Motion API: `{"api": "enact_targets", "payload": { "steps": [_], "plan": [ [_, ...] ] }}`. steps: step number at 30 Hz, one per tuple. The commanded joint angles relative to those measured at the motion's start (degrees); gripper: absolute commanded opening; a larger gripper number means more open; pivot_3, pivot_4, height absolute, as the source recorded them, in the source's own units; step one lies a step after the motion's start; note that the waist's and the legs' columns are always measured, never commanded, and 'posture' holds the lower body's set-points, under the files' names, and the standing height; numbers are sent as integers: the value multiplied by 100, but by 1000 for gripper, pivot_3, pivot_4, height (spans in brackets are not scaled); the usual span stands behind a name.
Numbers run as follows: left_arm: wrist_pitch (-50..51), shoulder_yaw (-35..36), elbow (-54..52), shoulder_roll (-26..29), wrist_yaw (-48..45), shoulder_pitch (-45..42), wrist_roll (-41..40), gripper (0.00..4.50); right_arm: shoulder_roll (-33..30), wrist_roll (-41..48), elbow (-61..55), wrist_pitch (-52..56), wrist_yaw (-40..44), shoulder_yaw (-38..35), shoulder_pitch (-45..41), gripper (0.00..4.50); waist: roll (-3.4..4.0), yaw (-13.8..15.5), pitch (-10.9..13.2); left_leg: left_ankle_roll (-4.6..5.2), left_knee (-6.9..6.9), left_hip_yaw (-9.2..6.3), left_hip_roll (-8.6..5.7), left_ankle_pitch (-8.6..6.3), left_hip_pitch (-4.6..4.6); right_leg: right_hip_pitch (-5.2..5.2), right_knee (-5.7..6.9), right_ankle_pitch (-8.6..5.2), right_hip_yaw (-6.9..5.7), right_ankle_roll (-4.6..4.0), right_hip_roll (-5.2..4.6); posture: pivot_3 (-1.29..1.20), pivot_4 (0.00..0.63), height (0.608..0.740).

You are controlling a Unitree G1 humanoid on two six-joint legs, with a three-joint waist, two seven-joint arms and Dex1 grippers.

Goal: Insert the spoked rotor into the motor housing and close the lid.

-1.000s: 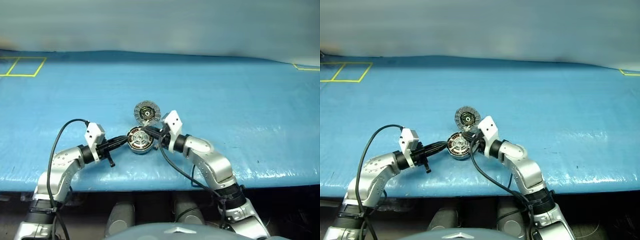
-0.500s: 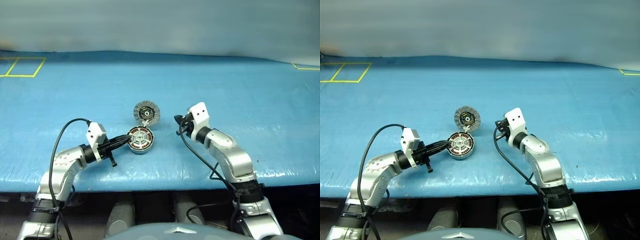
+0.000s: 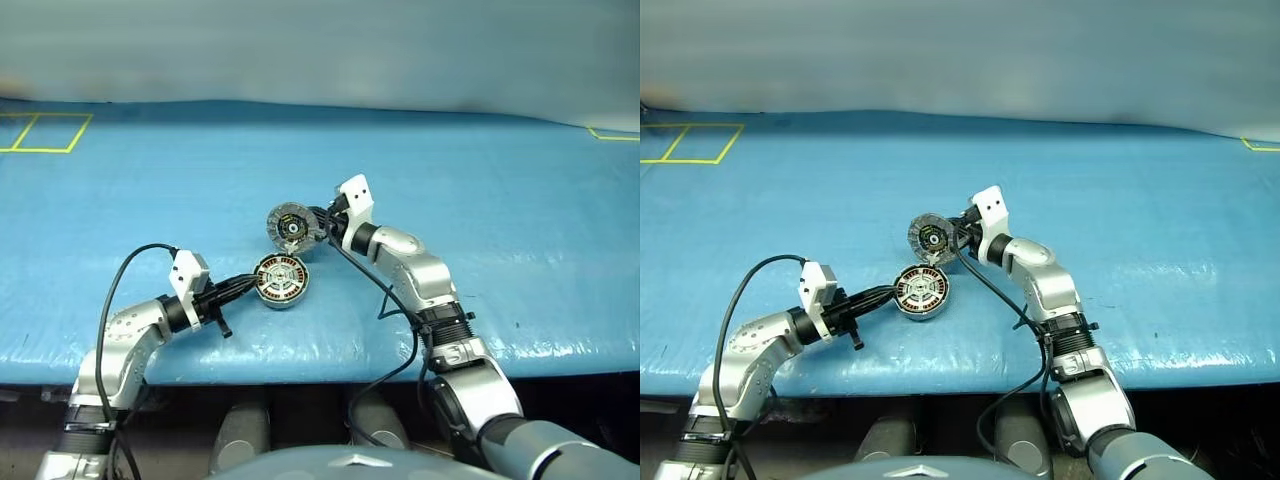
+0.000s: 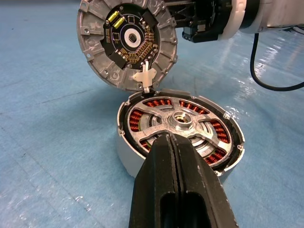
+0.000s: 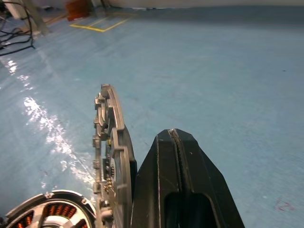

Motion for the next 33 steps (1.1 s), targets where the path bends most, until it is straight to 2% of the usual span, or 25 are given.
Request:
{"api": "enact_targets", "payload": {
  "steps": [1,10,19,23,33],
  "plan": [
    [-111,141,-336,-35,84,81,-72,0,-6,358,-850,165,393,123,173,31,1,3,0,0,0,0,0,0,0,0,0,0,0,0,0,0,150,740],
    [-101,185,-333,-1,121,169,-88,0,-578,524,-2484,838,810,876,1190,31,2,1,1,-1,6,-2,2,-1,3,1,2,-6,-2,-7,0,0,150,740],
    [-58,278,-307,33,104,100,-109,0,-605,-5,-2211,735,443,1396,1588,31,0,6,0,-3,16,2,5,-1,1,2,2,-6,-4,-8,1,0,150,740],
    [-37,285,-325,34,110,101,-103,0,-491,-271,-2015,497,152,1430,1667,31,0,10,0,-3,17,1,6,-2,3,2,3,-6,-5,-7,2,0,150,740],
    [-5,399,-400,127,66,232,-161,0,-466,-335,-2365,340,1,1444,1919,31,0,12,0,-4,17,1,6,-2,3,3,3,-6,-5,-7,2,0,150,740]
  ]
}}
